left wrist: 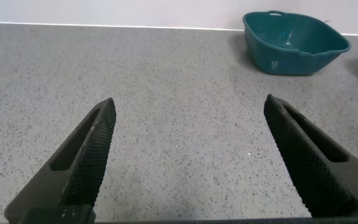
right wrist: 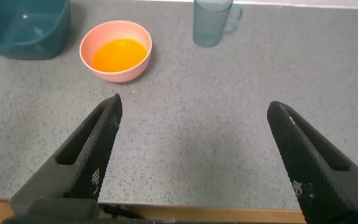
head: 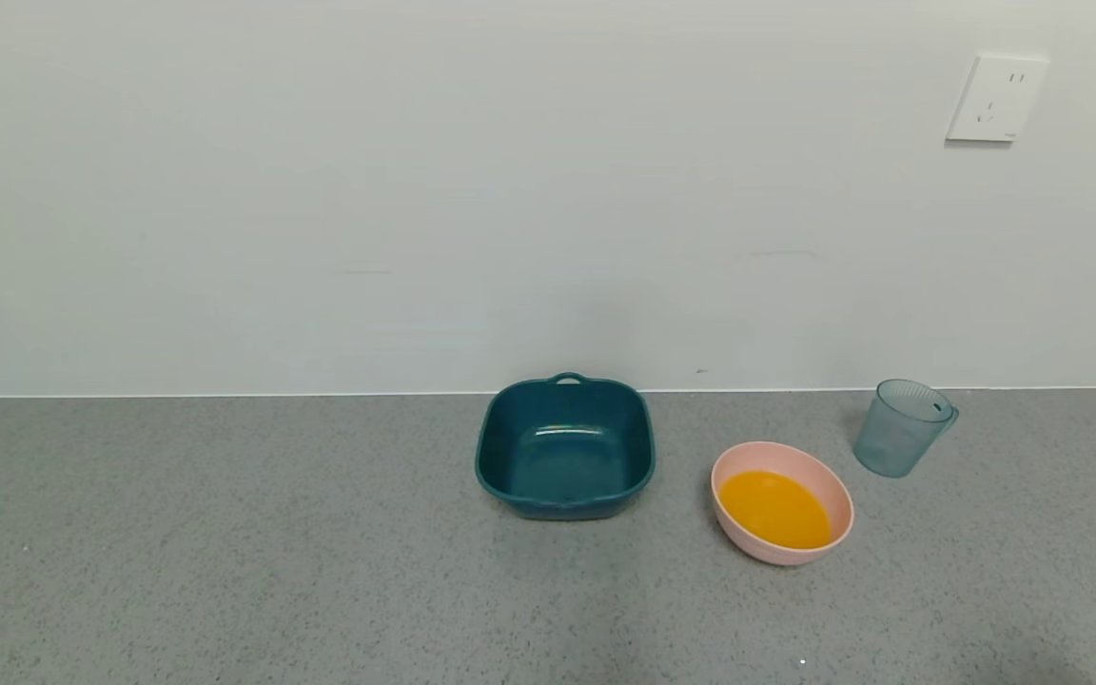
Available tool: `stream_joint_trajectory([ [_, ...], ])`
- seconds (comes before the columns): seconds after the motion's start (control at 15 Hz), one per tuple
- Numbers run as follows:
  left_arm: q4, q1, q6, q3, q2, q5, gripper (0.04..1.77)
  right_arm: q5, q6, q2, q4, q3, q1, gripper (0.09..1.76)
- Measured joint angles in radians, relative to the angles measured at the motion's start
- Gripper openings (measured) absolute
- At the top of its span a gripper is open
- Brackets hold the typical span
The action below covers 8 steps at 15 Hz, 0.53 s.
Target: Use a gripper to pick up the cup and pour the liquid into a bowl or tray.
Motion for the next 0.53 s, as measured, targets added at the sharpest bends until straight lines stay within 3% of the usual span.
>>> stream_joint_trajectory([
  [0.27,0.0,0.0,0.0,0.0,0.0,0.0,1.72,-0.002,-0.001,-0.19,0.103,-0.078,-0.073,1.7],
  [0.53,0.0,0.0,0.0,0.0,0.0,0.0,1.72,-0.007,0.044,-0.264,0.199,-0.169,-0.106,1.7],
])
